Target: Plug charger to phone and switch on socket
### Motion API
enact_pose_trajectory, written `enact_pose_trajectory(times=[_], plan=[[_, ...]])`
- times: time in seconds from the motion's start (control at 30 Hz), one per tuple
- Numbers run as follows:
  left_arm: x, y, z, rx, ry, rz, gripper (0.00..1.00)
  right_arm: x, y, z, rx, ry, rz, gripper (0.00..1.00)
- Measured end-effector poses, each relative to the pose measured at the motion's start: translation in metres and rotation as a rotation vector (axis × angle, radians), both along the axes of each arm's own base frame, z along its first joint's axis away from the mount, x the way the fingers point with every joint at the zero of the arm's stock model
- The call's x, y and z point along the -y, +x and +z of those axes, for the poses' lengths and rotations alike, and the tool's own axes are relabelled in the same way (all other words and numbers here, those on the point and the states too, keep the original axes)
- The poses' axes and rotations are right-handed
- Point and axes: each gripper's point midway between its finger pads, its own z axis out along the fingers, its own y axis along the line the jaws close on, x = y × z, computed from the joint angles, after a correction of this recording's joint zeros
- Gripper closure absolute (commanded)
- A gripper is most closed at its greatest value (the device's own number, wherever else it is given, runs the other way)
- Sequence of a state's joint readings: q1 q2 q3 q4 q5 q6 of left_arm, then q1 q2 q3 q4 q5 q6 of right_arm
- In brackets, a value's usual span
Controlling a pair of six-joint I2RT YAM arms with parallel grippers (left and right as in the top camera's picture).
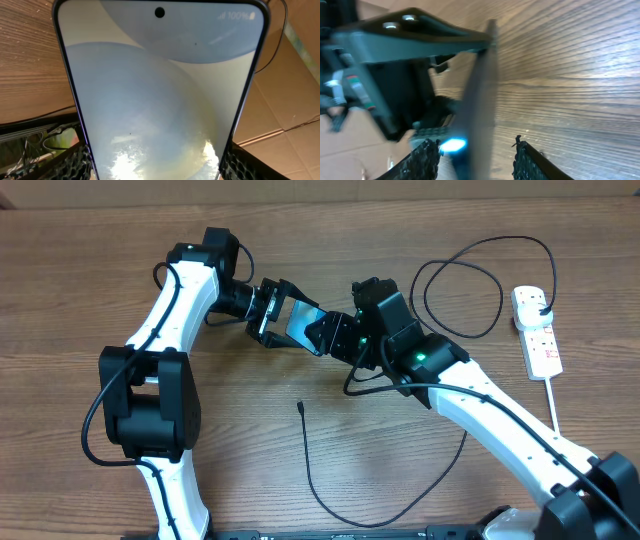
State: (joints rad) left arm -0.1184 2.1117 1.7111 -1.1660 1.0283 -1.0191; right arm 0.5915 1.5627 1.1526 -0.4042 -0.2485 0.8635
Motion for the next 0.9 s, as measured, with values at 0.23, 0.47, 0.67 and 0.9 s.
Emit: enact_pose_trajectory(times=[0.23,0.47,0.67,0.9], plan=[[0.0,0.0,0.0,0.0,0.0,0.0,0.58,0.003,0.01,-0.009,0.014,-0.03,-0.036,0.53],[-0.001,0.0,-0.002,0.0,0.009,0.0,0.58,0.0,0.015,-0.023,-0.008,-0.038,-0.048,0.57],[-0.001,0.0,-0.002,0.0,0.011,0.0,0.58,-0.006,0.016,-0.022,0.004,-0.023,-0.043,0.8],[-0.002,0.0,-0.003,-0.007,0.02,0.004,0.57,-0.007,0.018,-0.022,0.016,-0.031,-0.044,0.96]])
